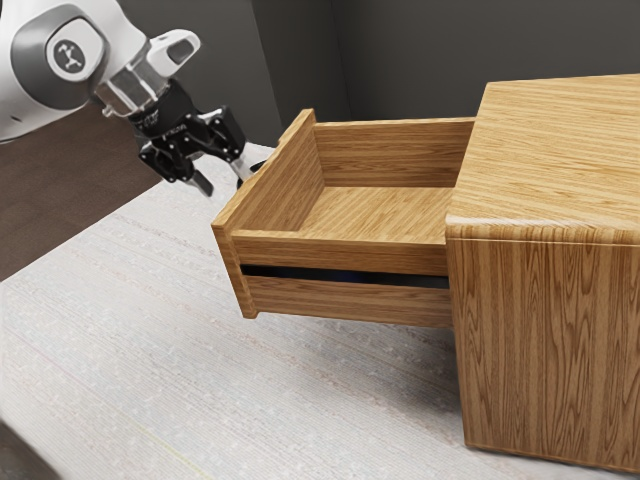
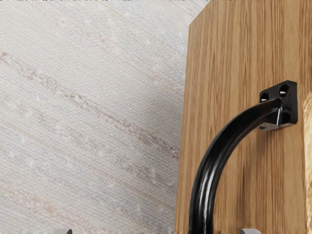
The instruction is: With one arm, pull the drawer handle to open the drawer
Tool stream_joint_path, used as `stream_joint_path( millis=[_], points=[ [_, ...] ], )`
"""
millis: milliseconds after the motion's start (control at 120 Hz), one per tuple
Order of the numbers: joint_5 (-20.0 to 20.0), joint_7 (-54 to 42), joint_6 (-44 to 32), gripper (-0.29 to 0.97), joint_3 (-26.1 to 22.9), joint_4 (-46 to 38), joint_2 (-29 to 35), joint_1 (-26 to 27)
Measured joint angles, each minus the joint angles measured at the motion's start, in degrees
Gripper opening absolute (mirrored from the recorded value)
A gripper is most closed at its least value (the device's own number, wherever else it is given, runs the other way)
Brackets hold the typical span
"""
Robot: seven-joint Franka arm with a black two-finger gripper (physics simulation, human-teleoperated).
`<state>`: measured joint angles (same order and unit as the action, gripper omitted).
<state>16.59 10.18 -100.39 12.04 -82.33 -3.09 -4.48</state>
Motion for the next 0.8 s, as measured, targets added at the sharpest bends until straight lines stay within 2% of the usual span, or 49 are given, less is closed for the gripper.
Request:
stream_joint_path(
  millis=[150,317,450,608,800],
  points=[
    [0.3,-0.2,0.0,0.44,0.0,-0.9,2.5,0.2],
    [0.2,-0.4,0.0,0.57,-0.1,-1.3,4.3,0.1],
    [-2.6,-0.5,0.7,0.62,-0.9,-0.8,6.1,-0.4],
    [-7.0,-0.5,6.1,0.65,-6.2,9.7,4.4,-1.6],
    [-9.3,-0.5,11.6,0.67,-7.8,17.5,-1.8,4.3]
  ],
)
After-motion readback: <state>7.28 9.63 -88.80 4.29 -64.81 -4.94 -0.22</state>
